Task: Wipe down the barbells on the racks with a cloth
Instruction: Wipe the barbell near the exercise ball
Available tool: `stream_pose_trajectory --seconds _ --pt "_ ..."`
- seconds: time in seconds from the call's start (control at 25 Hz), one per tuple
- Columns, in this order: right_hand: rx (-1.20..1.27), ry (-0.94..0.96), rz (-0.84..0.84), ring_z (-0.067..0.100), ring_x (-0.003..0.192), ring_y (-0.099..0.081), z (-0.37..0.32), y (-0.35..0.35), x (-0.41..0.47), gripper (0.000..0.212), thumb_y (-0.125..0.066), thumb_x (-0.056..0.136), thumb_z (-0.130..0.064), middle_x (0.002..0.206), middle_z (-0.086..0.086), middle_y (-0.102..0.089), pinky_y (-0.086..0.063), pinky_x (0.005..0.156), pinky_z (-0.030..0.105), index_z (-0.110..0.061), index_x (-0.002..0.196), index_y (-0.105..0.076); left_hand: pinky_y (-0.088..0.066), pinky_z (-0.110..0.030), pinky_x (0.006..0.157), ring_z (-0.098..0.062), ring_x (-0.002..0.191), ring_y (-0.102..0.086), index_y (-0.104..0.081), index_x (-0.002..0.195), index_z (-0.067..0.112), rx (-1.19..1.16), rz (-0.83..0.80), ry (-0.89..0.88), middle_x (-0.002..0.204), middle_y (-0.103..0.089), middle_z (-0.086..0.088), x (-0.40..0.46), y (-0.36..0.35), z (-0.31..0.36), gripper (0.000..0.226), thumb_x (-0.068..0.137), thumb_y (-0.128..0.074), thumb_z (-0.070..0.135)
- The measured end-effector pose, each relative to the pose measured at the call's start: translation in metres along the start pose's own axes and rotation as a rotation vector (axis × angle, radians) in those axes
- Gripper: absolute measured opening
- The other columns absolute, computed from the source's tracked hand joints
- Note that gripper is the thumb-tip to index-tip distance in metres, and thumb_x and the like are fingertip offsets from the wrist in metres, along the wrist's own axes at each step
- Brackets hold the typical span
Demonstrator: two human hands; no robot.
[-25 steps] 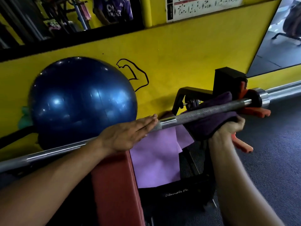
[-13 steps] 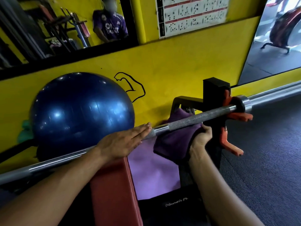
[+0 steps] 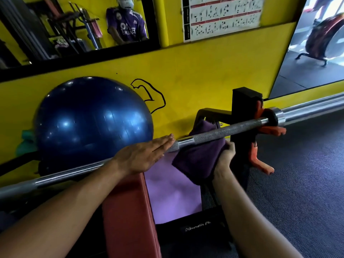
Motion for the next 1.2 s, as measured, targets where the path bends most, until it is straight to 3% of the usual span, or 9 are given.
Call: stream_pose_trajectory --seconds 0.24,0.36,0.52,0.6,0.68,0.76,0.88,1.0,1.2 --pt "-0.294 -0.065 -0.02 0.02 0.075 -0.067 -0.019 0.038 -0.047 0.028 -0.044 0.09 -0.033 0.081 0.006 -0.071 -0.049 0.07 0.029 -0.02 0.08 -0.067 -0.057 -0.035 0.095 -0.009 0.145 -0.036 0.004 0.161 0.028 0.016 0.016 0.108 0.169 -0.005 0.01 -0.003 0.0 -0.01 0.059 0.108 -0.011 0.048" --pt "-0.357 0.02 0.027 0.013 0.06 -0.057 -0.051 0.033 -0.073 0.03 -0.043 0.094 -0.029 0.058 -0.006 -0.059 -0.042 0.061 0.027 -0.023 0.065 -0.052 -0.056 -0.042 0.096 -0.012 0.147 -0.036 0.016 0.157 0.038 -0.004 -0.016 0.18 0.167 0.002 0.018 -0.003 -0.007 -0.02 0.067 0.097 0.007 0.067" --pt "-0.495 0.166 -0.019 0.023 0.084 -0.047 -0.077 -0.015 -0.083 0.021 -0.052 0.086 -0.041 0.08 0.004 -0.046 -0.04 0.072 0.031 -0.021 0.083 -0.051 -0.053 -0.044 0.1 -0.014 0.146 -0.036 -0.001 0.16 0.033 -0.033 0.047 0.302 0.167 -0.004 0.017 -0.006 0.001 -0.028 0.068 0.1 -0.002 0.064" --pt "-0.506 0.32 -0.261 0.022 0.084 -0.056 -0.083 -0.078 -0.093 0.025 -0.041 0.093 -0.033 0.087 0.007 -0.06 -0.046 0.068 0.029 -0.02 0.091 -0.061 -0.052 -0.045 0.101 -0.018 0.144 -0.04 -0.016 0.16 0.026 -0.087 0.145 0.413 0.167 -0.017 0.01 -0.017 0.012 -0.038 0.065 0.103 -0.013 0.058" --pt "-0.767 0.62 -0.616 0.013 0.085 -0.062 -0.077 -0.147 -0.115 0.033 -0.036 0.091 -0.019 0.098 -0.005 -0.069 -0.049 0.069 0.028 -0.019 0.108 -0.064 -0.054 -0.046 0.099 -0.022 0.142 -0.044 -0.032 0.157 0.018 -0.101 0.272 0.582 0.164 -0.03 0.002 -0.042 0.024 -0.061 0.065 0.103 -0.021 0.052" --pt "-1.439 0.868 -0.936 0.017 0.102 -0.061 -0.018 -0.17 -0.117 0.042 -0.038 0.09 -0.025 0.116 -0.003 -0.067 -0.046 0.086 0.034 -0.019 0.127 -0.057 -0.052 -0.047 0.099 -0.022 0.143 -0.043 -0.036 0.156 0.019 -0.116 0.322 0.783 0.163 -0.033 0.001 -0.078 0.026 -0.083 0.066 0.101 -0.02 0.053" --pt "-2.294 1.206 -1.07 0.03 0.109 -0.058 0.052 -0.122 -0.077 0.059 -0.036 0.092 -0.049 0.122 0.005 -0.064 -0.037 0.094 0.044 -0.018 0.14 -0.051 -0.053 -0.046 0.097 -0.029 0.133 -0.055 -0.046 0.151 0.016 -0.04 0.343 0.877 0.156 -0.045 -0.002 -0.107 0.021 -0.083 0.061 0.103 -0.024 0.048" --pt "-2.357 1.386 -1.229 0.03 0.103 -0.058 0.059 -0.116 -0.073 0.063 -0.041 0.095 -0.058 0.124 0.006 -0.063 -0.04 0.086 0.044 -0.015 0.14 -0.052 -0.042 -0.048 0.112 -0.035 0.123 -0.061 -0.055 0.141 0.002 0.084 0.34 0.908 0.145 -0.056 -0.014 -0.122 0.017 -0.073 0.056 0.106 -0.03 0.038" --pt "-2.241 1.504 -1.618 0.029 0.1 -0.058 0.034 -0.118 -0.059 0.073 -0.039 0.098 -0.061 0.128 0.011 -0.06 -0.057 0.072 0.043 -0.008 0.147 -0.042 -0.017 -0.051 0.124 -0.033 0.139 -0.046 -0.049 0.142 -0.005 0.17 0.21 1.245 0.154 -0.043 -0.023 -0.152 0.009 -0.081 0.063 0.103 -0.021 0.034"
Point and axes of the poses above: each hand's wrist, its own x-axis towards the middle knuckle, its own y-axis out of the back of the hand, z = x × y, the point moved 10 cm from there along x, towards the middle knuckle
